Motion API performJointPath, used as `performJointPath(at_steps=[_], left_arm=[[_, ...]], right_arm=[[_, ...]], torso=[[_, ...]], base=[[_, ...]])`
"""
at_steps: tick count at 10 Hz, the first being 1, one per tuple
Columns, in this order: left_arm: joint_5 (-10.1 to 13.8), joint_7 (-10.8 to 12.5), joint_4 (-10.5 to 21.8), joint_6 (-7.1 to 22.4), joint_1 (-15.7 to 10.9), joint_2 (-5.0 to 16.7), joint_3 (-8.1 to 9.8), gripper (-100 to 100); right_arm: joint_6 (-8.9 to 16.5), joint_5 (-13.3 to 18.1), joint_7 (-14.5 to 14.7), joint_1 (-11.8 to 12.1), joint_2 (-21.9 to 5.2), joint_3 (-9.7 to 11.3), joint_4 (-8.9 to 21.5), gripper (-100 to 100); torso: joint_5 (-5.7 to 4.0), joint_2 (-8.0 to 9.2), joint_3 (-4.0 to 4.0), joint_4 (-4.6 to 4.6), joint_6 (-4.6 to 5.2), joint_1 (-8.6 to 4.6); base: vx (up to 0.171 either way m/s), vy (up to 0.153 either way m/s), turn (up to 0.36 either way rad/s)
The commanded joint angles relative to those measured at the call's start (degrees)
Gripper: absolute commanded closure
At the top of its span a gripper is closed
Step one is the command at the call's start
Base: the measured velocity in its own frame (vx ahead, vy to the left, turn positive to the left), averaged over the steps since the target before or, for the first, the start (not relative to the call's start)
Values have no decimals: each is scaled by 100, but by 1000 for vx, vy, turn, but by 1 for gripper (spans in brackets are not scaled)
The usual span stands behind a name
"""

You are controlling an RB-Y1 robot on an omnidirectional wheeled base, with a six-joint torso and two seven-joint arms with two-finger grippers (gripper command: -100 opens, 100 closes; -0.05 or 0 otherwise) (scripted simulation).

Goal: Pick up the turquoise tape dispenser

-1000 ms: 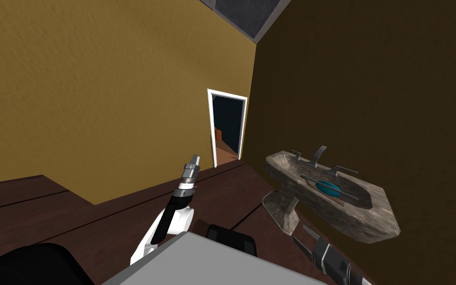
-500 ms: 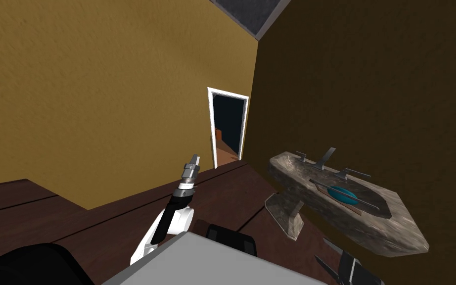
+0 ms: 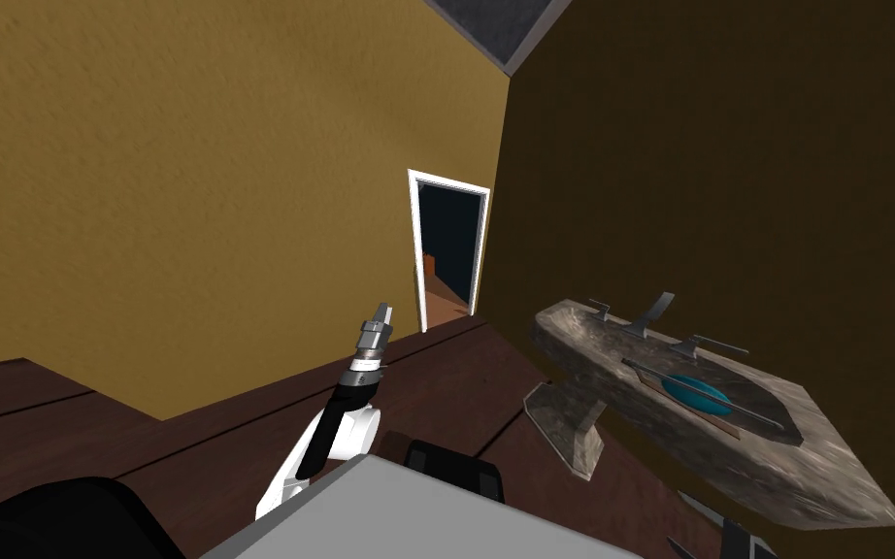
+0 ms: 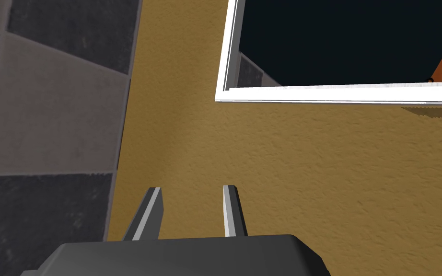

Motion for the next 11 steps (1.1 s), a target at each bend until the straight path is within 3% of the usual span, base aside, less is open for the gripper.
performJointPath(at_steps=[1, 2, 4, 5, 6, 9, 11], left_arm=[[0, 0, 0, 0, 0, 0, 0, 0], [0, 0, 0, 0, 0, 0, 0, 0], [0, 0, 0, 0, 0, 0, 0, 0], [0, 0, 0, 0, 0, 0, 0, 0], [0, 0, 0, 0, 0, 0, 0, 0], [0, 0, 0, 0, 0, 0, 0, 0], [0, 0, 0, 0, 0, 0, 0, 0]], right_arm=[[85, 130, 33, 119, -286, -104, 199, -100], [85, 130, 33, 119, -406, -104, 199, -100], [192, 360, 148, 274, -815, -232, 624, -100], [192, 360, 148, 274, -958, -232, 645, -100], [252, 461, 190, 352, -1177, -300, 856, -100], [316, 552, 221, 429, -1488, -372, 1058, -100], [453, 700, 249, 583, -1894, -515, 1397, -100]], torso=[[0, 0, 0, 0, 0, 0], [-1, -6, -3, -1, 0, -2], [-1, 0, 0, 0, 1, -2], [2, -10, -5, -2, 0, 19], [5, -14, -8, -3, -2, 20], [-2, -5, -3, -1, -1, -2], [-1, -6, -3, -1, 0, -2]], base=[[89, 72, -20], [79, 69, -7], [88, 107, -17], [111, 130, -21], [111, 104, -11], [74, 64, -11], [100, 84, -9]])
